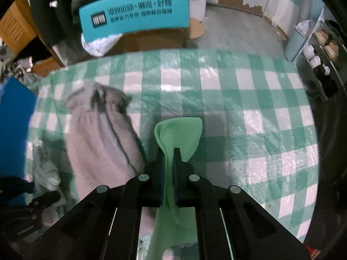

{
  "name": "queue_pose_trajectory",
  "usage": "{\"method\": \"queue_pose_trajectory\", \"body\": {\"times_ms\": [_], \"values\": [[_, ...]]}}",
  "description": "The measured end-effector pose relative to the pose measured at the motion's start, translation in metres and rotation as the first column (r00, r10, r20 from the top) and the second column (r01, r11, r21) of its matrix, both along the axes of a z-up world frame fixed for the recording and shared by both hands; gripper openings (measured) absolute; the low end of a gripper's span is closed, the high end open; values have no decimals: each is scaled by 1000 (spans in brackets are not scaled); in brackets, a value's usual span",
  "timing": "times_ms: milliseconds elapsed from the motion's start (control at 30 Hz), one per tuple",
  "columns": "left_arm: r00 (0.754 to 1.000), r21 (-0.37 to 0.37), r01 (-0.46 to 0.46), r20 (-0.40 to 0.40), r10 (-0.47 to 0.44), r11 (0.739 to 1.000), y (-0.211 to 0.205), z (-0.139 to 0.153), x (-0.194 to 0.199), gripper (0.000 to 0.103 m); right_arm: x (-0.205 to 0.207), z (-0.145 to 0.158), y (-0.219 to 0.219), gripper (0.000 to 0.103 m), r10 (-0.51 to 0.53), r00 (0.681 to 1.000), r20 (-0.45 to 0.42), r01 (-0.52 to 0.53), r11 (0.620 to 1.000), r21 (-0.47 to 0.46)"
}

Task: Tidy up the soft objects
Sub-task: 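Lift the white bag bundle with left gripper while right gripper raises the green cloth, then carry the bundle and green cloth with both grippers over the cardboard box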

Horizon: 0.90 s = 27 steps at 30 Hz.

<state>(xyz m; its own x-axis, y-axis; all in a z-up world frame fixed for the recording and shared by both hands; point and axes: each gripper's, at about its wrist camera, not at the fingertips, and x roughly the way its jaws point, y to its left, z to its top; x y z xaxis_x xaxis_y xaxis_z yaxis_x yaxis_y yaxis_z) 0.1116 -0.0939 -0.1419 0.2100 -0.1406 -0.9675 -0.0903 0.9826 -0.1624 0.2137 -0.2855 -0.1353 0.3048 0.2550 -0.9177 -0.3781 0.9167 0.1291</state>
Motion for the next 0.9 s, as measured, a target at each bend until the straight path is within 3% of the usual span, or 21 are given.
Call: {"method": "queue_pose_trajectory", "body": {"times_ms": [900], "values": [[980,-11,-58,189,59,998,33,84,-31,32,-56,102,6,5,47,986,160,-75,982,173]]}}
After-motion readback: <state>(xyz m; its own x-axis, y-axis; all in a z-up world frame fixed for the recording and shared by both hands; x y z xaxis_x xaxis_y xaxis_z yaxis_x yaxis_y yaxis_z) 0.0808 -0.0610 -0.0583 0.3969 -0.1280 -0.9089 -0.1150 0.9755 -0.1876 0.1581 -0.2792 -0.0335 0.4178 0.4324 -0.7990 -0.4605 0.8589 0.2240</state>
